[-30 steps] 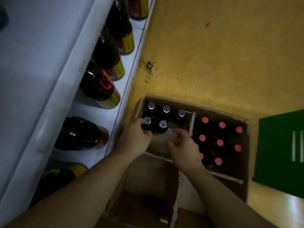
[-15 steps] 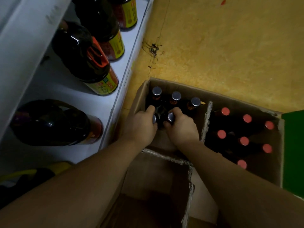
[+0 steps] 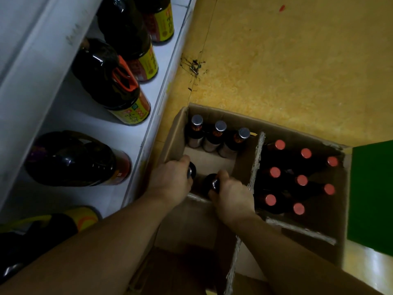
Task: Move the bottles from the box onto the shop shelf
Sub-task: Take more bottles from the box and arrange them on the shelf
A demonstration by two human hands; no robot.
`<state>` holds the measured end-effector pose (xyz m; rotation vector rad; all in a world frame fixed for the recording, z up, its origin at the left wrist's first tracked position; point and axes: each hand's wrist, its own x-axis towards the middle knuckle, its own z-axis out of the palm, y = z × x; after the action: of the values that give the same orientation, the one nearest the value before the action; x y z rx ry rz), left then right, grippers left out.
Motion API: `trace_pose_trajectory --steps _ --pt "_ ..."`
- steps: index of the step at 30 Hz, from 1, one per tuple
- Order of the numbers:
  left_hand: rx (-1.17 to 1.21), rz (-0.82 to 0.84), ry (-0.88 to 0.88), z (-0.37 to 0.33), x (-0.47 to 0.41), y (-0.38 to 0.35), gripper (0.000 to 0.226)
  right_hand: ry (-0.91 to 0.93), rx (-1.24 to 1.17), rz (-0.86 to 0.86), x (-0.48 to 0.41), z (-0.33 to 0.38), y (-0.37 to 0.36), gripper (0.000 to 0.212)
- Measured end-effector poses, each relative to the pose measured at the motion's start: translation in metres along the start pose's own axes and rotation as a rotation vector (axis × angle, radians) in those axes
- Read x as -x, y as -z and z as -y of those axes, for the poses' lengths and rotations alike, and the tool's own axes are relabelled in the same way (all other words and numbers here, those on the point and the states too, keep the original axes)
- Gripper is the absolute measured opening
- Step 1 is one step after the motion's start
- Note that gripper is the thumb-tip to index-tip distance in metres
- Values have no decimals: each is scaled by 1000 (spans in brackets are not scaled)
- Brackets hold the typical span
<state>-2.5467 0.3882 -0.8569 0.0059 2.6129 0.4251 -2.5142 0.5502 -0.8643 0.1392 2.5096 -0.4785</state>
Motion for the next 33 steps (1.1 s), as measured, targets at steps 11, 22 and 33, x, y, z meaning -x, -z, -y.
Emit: trace_pose_trajectory --steps 11,22,33 --pt "66 3 -16 -3 23 10 27 -7 -58 -54 22 7 15 35" --pt "135 -27 -5 -12 45 36 24 0 -71 -143 45 19 39 27" --pt "200 -110 -5 -45 85 89 19 68 -151 -221 89 25 99 22"
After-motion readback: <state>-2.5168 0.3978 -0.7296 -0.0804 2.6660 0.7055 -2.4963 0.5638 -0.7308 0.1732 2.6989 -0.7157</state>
